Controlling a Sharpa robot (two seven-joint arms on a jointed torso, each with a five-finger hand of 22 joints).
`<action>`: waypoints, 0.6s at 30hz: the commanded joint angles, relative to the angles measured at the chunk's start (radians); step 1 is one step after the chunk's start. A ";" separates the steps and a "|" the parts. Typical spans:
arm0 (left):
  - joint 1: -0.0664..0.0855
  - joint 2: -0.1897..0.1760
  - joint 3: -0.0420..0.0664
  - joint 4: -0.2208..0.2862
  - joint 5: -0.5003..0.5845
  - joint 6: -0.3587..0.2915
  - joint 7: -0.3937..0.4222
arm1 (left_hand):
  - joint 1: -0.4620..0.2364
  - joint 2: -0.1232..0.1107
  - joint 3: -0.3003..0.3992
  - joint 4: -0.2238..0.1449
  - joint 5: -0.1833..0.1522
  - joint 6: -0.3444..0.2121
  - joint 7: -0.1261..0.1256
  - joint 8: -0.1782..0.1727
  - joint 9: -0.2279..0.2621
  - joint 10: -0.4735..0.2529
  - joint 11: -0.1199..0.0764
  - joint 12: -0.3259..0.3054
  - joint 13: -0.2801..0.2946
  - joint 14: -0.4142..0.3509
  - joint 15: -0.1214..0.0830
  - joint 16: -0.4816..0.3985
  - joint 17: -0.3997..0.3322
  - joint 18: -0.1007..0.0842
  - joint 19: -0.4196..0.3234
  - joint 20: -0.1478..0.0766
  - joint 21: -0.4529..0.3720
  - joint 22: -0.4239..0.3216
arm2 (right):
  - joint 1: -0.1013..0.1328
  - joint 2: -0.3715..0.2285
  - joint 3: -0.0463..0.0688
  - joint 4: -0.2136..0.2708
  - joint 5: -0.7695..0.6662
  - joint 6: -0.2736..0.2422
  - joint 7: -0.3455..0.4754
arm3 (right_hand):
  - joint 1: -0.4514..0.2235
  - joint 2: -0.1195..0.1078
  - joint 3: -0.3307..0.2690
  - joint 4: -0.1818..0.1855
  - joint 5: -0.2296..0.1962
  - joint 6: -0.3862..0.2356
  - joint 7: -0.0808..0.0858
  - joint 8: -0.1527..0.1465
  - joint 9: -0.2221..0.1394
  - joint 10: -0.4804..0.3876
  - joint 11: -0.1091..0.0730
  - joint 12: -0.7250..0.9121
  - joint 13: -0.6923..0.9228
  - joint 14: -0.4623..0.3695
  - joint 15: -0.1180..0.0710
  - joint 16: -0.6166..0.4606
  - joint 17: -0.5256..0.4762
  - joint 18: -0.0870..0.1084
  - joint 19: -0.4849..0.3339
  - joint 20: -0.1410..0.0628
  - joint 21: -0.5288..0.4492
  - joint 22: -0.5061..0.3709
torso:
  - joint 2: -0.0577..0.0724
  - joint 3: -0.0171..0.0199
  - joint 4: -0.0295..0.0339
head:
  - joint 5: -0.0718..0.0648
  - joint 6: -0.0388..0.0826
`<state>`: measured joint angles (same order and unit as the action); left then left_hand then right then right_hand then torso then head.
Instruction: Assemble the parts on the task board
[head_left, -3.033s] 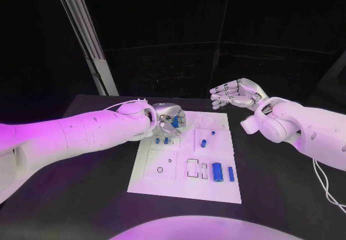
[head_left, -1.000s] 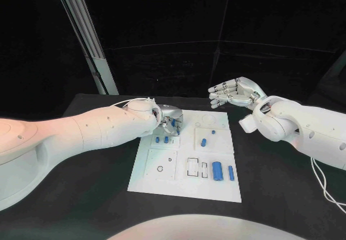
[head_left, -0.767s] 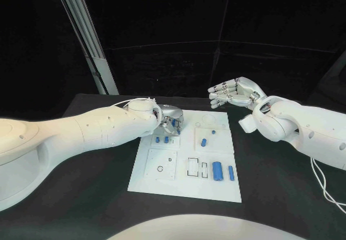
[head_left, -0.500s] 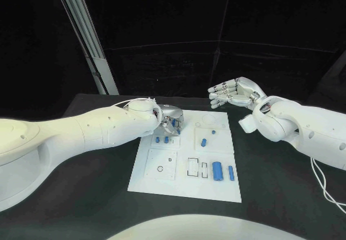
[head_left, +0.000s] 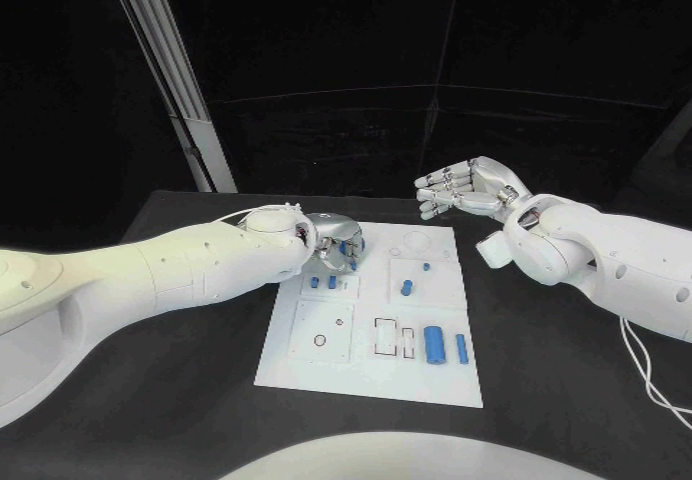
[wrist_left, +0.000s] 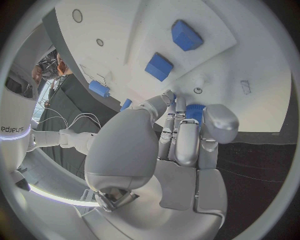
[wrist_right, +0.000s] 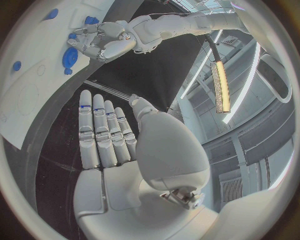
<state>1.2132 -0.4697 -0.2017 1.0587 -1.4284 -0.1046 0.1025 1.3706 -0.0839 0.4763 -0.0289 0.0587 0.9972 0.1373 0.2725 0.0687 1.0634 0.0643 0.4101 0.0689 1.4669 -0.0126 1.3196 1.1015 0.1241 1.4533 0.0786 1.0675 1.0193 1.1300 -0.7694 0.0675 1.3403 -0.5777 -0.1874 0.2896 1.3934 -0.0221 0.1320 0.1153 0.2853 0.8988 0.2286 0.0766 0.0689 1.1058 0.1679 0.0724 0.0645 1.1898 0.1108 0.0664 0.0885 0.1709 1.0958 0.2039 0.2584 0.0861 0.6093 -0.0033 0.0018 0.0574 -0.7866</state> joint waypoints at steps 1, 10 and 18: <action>0.004 -0.011 0.015 0.016 0.041 -0.063 0.016 | -0.001 0.007 0.009 -0.001 -0.003 0.008 0.001 -0.007 -0.001 0.007 0.002 -0.008 -0.001 0.020 -0.009 -0.002 -0.002 -0.010 0.001 -0.003 0.004 0.001 | 0.002 0.001 0.001 0.000 0.000 0.007 0.012 | -0.011 0.001 -0.001 -0.002 0.000 -0.006 0.008 0.003 0.000 -0.009 -0.001 0.007 -0.001 -0.005 0.000 0.000 -0.002 0.010 0.000 0.003 -0.004 -0.002 | -0.001 0.0005 0.0010 | 0.000 0.003; 0.005 -0.062 0.059 0.060 0.079 -0.071 0.020 | -0.006 0.003 0.012 -0.002 -0.003 0.010 0.002 -0.012 -0.001 0.010 0.003 -0.014 -0.001 0.020 -0.008 -0.002 -0.004 -0.010 0.000 -0.003 0.004 0.001 | 0.002 -0.002 0.001 0.000 0.000 0.007 0.012 | -0.011 0.001 -0.001 -0.002 0.000 -0.006 0.008 0.003 0.000 -0.009 -0.001 0.007 -0.001 -0.005 0.000 0.000 -0.002 0.010 0.000 0.003 -0.004 -0.002 | 0.000 0.0008 0.0018 | 0.001 0.011; 0.009 -0.107 0.067 0.079 0.084 0.007 -0.009 | -0.019 -0.002 0.011 0.001 -0.004 0.012 0.003 -0.019 -0.001 0.014 0.004 -0.024 -0.001 0.020 -0.007 -0.002 -0.008 -0.011 0.000 -0.002 0.005 0.003 | 0.002 -0.006 0.001 0.000 0.000 0.006 0.010 | -0.011 0.001 -0.001 -0.002 0.000 -0.006 0.008 0.003 0.000 -0.009 -0.001 0.007 -0.001 -0.005 0.000 0.000 -0.002 0.010 0.000 0.003 -0.004 -0.002 | 0.001 0.0009 0.0010 | 0.002 0.010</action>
<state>1.2209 -0.5741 -0.1361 1.1342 -1.3630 -0.1418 0.1065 1.3588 -0.0856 0.4831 -0.0302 0.0587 1.0008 0.1410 0.2570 0.0683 1.0704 0.0714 0.3907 0.0691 1.4669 -0.0125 1.3196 1.0939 0.1241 1.4533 0.0786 1.0674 1.0220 1.1300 -0.7750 0.0675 1.3390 -0.5777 -0.1871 0.2899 1.3934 -0.0221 0.1320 0.1153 0.2853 0.8988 0.2286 0.0766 0.0689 1.1058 0.1679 0.0724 0.0645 1.1898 0.1108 0.0664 0.0886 0.1709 1.0958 0.2039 0.2584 0.0862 0.6093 -0.0027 0.0035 0.0592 -0.7752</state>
